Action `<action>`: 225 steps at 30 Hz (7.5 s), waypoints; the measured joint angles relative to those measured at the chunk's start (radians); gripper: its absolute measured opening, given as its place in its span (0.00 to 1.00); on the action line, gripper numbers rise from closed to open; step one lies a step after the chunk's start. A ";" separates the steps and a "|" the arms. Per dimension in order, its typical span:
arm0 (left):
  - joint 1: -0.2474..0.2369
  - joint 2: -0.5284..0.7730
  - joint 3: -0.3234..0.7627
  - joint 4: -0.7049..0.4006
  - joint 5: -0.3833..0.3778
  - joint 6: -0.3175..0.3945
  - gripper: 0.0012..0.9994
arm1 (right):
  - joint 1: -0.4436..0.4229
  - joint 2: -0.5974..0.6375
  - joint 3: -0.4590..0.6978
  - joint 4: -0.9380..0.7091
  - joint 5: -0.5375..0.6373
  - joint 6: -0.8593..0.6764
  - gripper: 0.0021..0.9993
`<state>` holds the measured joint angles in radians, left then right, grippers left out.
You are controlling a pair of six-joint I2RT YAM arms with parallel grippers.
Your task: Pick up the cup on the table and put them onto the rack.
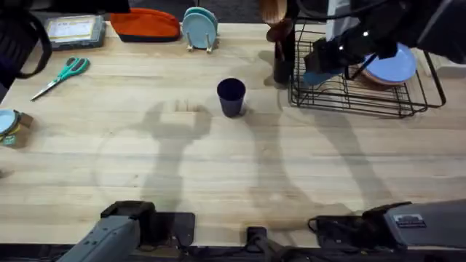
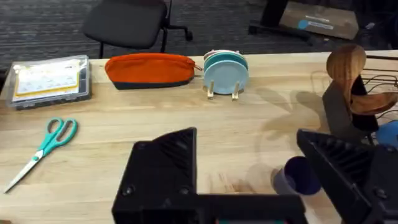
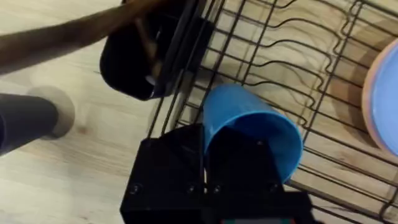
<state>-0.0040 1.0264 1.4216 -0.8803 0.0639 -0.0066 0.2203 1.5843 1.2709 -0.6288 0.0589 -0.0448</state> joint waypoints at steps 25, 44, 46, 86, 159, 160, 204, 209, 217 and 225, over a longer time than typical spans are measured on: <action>0.000 0.000 0.000 0.000 0.000 0.000 0.99 | 0.032 0.057 0.002 -0.027 -0.001 0.000 0.03; 0.000 0.000 0.000 0.000 0.000 0.000 0.99 | 0.032 0.057 0.002 -0.013 -0.001 0.000 0.25; 0.000 0.000 0.000 0.000 0.000 0.000 0.99 | 0.032 0.057 0.002 -0.013 -0.001 0.000 0.27; 0.000 0.000 0.000 0.000 0.000 0.000 0.99 | 0.032 0.014 0.118 -0.113 0.000 0.000 0.27; 0.000 0.000 0.000 0.000 0.000 0.000 0.99 | 0.102 -0.119 0.355 -0.527 0.061 -0.004 0.99; 0.000 0.000 0.000 0.000 0.000 0.000 0.99 | 0.102 -0.128 0.365 -0.541 0.061 -0.004 0.99; -0.209 0.136 0.001 -0.096 0.081 -0.087 1.00 | -0.082 -0.617 0.418 -0.659 0.196 0.120 0.99; -0.275 0.221 0.001 -0.119 0.078 -0.170 1.00 | -0.081 -0.617 0.418 -0.659 0.200 0.120 0.99; -0.353 0.368 0.001 -0.195 0.020 -0.275 1.00 | -0.081 -0.617 0.418 -0.659 0.204 0.120 0.99; -0.358 0.477 0.001 -0.231 -0.036 -0.319 1.00 | -0.081 -0.617 0.418 -0.659 0.207 0.120 0.99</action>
<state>-0.3622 1.5038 1.4223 -1.1116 0.0283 -0.3252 0.1390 0.9668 1.6890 -1.2881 0.2661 0.0750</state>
